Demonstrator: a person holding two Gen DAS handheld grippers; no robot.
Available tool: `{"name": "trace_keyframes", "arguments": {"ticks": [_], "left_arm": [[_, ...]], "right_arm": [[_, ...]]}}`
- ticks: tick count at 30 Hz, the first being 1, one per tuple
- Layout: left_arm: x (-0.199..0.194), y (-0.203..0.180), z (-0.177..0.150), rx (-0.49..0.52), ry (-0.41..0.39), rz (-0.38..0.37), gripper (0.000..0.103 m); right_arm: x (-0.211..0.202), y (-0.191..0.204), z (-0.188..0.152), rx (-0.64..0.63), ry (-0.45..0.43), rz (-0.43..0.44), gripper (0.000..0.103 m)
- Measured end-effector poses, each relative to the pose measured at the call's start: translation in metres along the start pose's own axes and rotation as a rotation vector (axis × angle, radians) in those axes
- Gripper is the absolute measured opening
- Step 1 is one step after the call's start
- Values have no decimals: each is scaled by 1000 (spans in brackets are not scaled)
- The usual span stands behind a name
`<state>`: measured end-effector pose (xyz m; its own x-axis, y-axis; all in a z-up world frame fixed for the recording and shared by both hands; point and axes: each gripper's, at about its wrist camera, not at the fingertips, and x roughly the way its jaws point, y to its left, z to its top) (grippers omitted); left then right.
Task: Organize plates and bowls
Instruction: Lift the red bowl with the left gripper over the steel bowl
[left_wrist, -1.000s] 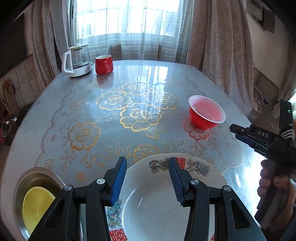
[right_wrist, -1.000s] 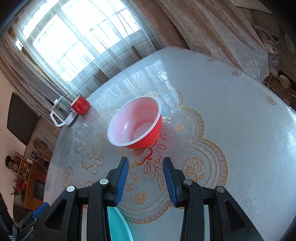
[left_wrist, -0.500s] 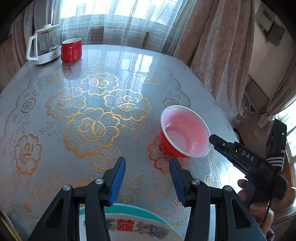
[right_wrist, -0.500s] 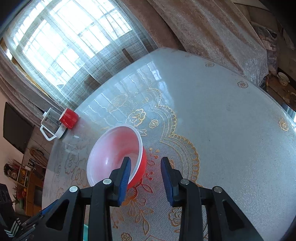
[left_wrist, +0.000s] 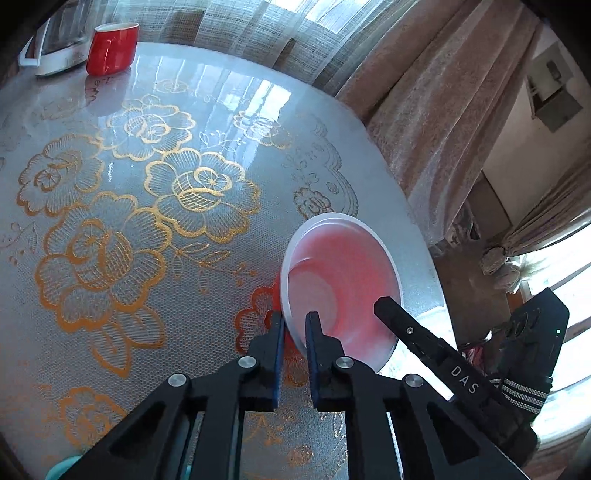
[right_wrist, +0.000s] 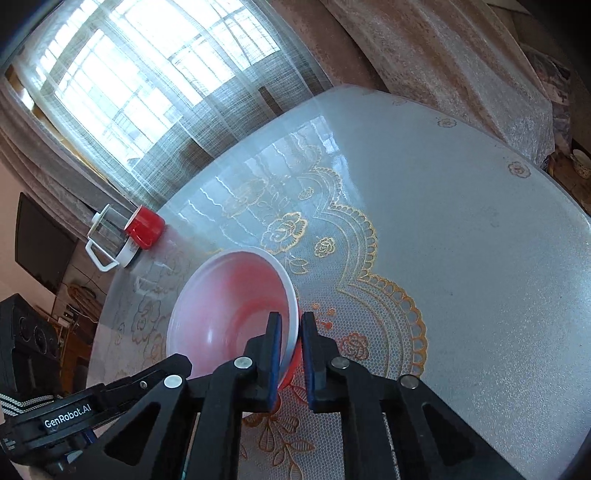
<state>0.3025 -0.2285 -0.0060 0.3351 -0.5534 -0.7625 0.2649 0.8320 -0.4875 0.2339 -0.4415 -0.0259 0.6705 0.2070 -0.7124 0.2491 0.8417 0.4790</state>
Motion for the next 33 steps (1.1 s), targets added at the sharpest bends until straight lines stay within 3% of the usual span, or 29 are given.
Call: {"name": "trace_keyframes", "arguments": {"ticks": [5, 8, 17, 22, 33], "left_arm": [[-17, 4, -5, 18, -33, 35, 10], [-29, 10, -7, 36, -46, 101, 10], [-60, 60, -18, -54, -40, 207, 10], [-66, 85, -25, -119, -28, 191, 11], [-83, 94, -42, -139, -50, 148, 13]], "right_arm": [[5, 8, -7, -2, 28, 19, 10], [6, 19, -12, -11, 52, 60, 10], [28, 71, -33, -92, 170, 128, 13], [38, 90, -43, -99, 219, 171, 21], [39, 104, -48, -76, 209, 171, 25]]}}
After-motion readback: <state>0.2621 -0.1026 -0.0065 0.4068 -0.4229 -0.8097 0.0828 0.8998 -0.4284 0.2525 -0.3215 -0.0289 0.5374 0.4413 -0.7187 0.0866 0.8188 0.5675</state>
